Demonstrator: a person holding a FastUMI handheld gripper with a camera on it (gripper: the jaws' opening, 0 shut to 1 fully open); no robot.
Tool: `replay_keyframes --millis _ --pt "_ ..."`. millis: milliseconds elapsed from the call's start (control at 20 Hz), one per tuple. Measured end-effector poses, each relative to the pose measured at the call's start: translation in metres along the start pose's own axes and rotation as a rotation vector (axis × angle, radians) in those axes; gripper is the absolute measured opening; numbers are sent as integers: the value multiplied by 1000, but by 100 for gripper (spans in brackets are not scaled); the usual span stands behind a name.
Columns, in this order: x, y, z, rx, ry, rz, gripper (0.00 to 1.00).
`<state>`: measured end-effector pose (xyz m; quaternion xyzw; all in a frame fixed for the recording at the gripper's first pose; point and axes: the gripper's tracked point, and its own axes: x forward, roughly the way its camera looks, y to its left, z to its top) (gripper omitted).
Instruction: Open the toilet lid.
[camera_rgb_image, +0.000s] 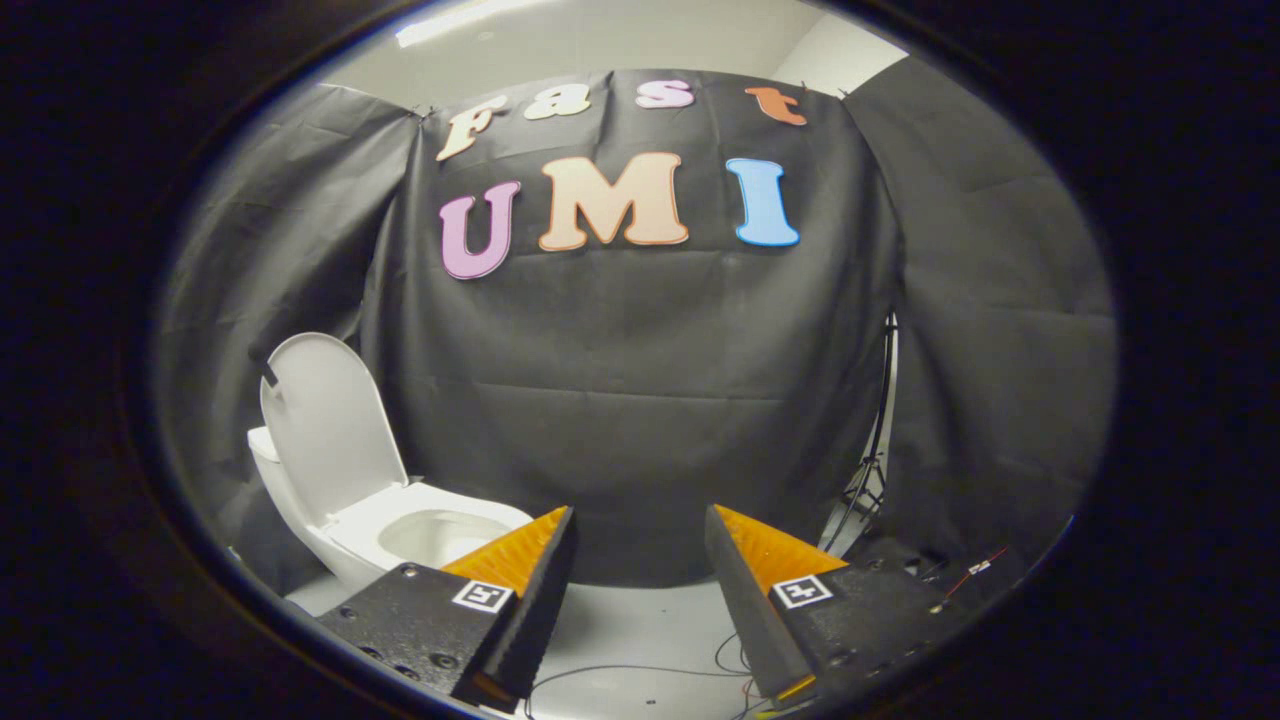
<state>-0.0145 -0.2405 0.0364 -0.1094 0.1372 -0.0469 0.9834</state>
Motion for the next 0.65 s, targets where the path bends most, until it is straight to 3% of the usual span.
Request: replay_keyframes --millis 300,450,650 --pt "-6 7 -10 2 48 56 80" --pt "-15 7 -31 31 133 90 80" --pt "-28 8 -24 39 100 90 79"
